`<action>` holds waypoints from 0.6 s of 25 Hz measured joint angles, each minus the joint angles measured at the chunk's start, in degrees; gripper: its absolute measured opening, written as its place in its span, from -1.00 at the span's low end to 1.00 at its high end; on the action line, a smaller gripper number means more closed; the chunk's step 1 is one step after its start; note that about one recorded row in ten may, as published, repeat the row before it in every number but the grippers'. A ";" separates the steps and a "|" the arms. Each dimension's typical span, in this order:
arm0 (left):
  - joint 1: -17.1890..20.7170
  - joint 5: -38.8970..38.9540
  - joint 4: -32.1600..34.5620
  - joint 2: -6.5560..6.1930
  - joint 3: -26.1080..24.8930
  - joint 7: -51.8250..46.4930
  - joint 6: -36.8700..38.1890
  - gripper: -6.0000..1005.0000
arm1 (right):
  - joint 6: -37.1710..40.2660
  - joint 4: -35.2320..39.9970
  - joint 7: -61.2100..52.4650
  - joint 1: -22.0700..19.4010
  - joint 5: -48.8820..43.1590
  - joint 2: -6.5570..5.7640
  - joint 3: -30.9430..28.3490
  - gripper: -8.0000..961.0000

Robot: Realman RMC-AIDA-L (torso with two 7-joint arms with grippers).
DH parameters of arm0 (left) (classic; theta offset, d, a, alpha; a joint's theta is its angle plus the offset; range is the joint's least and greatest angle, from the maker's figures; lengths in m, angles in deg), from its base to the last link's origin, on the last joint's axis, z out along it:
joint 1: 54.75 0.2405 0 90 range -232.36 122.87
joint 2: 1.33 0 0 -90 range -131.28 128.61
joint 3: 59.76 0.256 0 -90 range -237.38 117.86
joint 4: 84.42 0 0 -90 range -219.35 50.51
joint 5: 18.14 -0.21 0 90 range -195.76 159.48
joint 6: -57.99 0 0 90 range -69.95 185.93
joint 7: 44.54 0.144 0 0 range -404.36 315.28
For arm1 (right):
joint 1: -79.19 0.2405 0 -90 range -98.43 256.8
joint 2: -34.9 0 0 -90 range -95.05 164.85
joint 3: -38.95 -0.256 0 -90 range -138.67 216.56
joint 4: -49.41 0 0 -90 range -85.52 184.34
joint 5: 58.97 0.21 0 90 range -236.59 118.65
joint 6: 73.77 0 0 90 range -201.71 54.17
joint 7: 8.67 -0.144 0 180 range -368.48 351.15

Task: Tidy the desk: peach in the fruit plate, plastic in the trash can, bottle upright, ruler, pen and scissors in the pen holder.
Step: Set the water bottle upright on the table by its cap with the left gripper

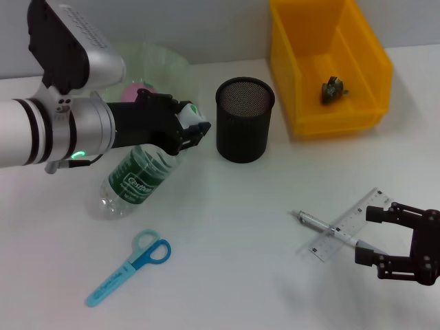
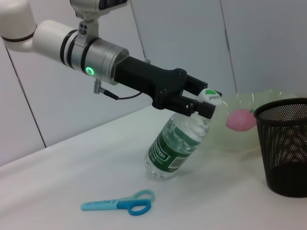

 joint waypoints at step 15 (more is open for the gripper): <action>1.87 6.25 -0.64 0.06 -3.67 4.86 -0.32 -0.10 | -0.01 -0.17 0.00 0.46 0.00 0.00 0.00 0.77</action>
